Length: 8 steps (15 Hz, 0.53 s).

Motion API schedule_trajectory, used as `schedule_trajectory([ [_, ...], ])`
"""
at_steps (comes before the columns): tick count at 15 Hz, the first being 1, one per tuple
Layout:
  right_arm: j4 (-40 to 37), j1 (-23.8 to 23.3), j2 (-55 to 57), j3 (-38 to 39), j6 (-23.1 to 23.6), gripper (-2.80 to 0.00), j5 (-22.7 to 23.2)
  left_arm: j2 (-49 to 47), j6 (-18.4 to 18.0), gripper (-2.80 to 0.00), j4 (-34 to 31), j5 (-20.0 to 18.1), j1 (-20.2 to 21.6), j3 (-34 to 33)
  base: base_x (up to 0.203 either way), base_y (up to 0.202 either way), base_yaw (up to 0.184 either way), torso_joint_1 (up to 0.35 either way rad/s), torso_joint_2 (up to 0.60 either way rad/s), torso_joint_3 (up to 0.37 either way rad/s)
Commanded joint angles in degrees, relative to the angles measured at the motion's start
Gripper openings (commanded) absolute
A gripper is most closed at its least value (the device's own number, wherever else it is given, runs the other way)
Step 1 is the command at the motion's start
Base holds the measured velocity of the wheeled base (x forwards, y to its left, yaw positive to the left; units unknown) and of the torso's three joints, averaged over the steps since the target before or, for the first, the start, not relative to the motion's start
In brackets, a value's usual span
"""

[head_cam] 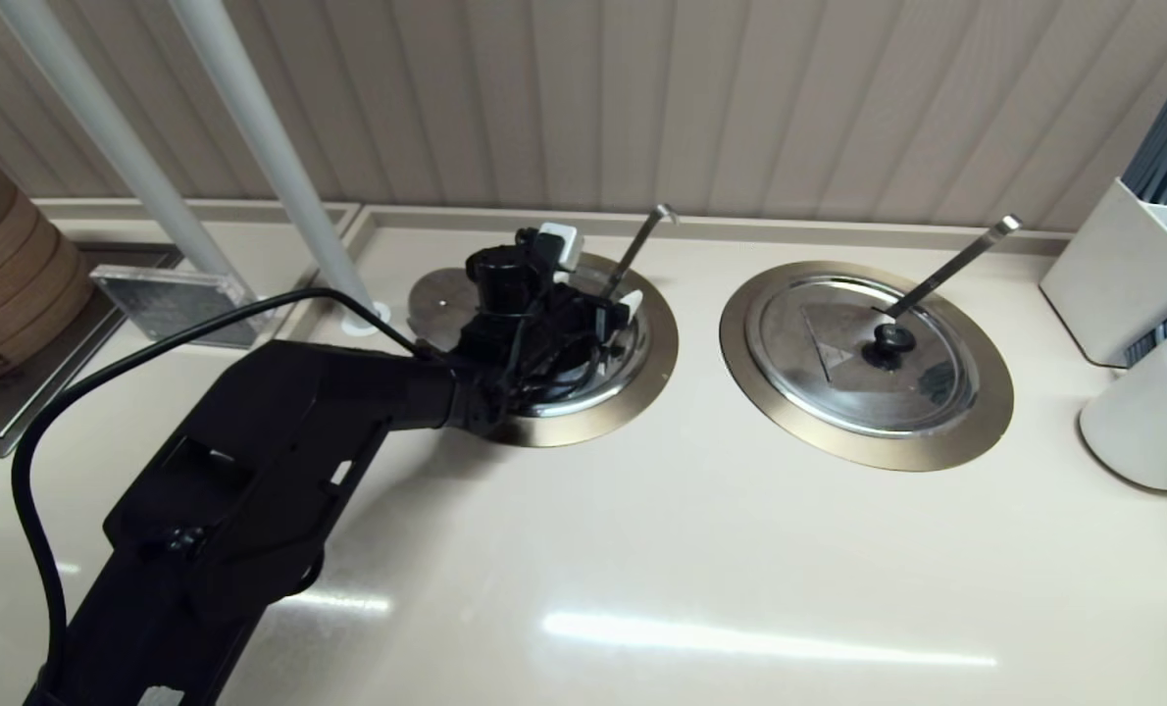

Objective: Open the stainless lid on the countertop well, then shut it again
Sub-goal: Stir with a spoon

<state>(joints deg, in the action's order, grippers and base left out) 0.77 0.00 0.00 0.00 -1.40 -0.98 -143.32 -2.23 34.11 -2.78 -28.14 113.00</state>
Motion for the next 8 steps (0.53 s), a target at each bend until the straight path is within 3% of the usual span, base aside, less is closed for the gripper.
schedule_trajectory([
  [1,0.02,0.0,0.0,0.26,0.0,-2.8,0.01,-0.99,0.11,0.0,1.19,0.05,0.01,0.29,0.0,0.0,0.0,0.0,0.0,0.0],
  [3,0.02,0.0,0.0,0.26,0.0,-2.8,0.01,-0.92,0.21,-0.15,1.83,0.32,0.01,0.29,0.0,0.0,0.0,0.0,0.0,0.0],
  [4,0.02,0.0,0.0,0.26,0.0,-2.8,0.01,-0.74,0.28,-2.8,1.87,0.32,0.01,0.29,0.0,0.0,0.0,0.0,0.0,0.0],
  [8,0.03,-0.08,0.0,0.26,0.0,-2.8,0.01,-0.22,0.39,-2.8,4.45,0.49,0.01,0.2,0.0,0.0,0.0,0.0,0.0,0.0],
])
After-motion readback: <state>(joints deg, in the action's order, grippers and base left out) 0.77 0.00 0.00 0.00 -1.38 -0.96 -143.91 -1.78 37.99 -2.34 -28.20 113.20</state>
